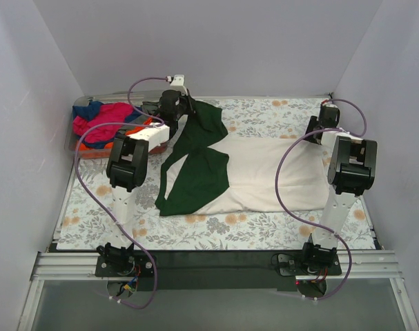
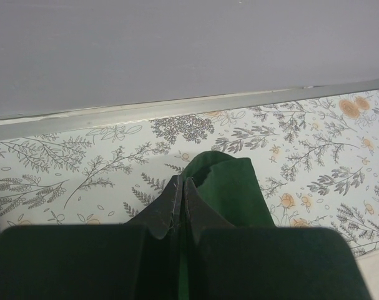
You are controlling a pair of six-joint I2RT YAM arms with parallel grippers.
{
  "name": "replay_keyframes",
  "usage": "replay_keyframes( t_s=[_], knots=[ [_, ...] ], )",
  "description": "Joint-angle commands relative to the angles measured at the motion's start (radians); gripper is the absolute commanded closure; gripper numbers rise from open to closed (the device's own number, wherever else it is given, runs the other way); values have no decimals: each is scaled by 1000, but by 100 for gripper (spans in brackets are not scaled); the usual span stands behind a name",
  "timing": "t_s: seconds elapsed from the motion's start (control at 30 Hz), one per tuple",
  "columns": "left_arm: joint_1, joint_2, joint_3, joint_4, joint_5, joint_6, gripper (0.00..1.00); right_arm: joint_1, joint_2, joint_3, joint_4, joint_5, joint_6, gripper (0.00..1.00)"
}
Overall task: Fold and stack the t-shirts
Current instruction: Fold the tshirt
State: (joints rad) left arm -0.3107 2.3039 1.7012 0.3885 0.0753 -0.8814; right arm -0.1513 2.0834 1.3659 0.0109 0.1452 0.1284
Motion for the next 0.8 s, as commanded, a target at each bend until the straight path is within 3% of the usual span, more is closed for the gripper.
replay_keyframes(
  t_s=[0.0, 0.1, 0.13, 0.23, 0.5, 0.77],
  knots=[
    [7, -103, -15, 18, 1, 13, 100, -4, 24, 24, 1, -33, -6, 62],
    [9, -107, -20, 16, 0, 13, 100, -4, 33, 35, 0, -47, -10, 73],
    [9, -109, -21, 16, 1, 13, 100, -5, 35, 36, -3, -52, -10, 83],
    [9, -115, -34, 23, -2, 13, 100, -5, 40, 39, -9, -56, -9, 98],
    [13, -123, -35, 16, -11, 15, 100, -5, -8, 50, -9, -64, -19, 99],
    [28, -225, -172, 107, -38, -5, 100, -5, -221, -125, 60, -55, -16, 99]
  ],
)
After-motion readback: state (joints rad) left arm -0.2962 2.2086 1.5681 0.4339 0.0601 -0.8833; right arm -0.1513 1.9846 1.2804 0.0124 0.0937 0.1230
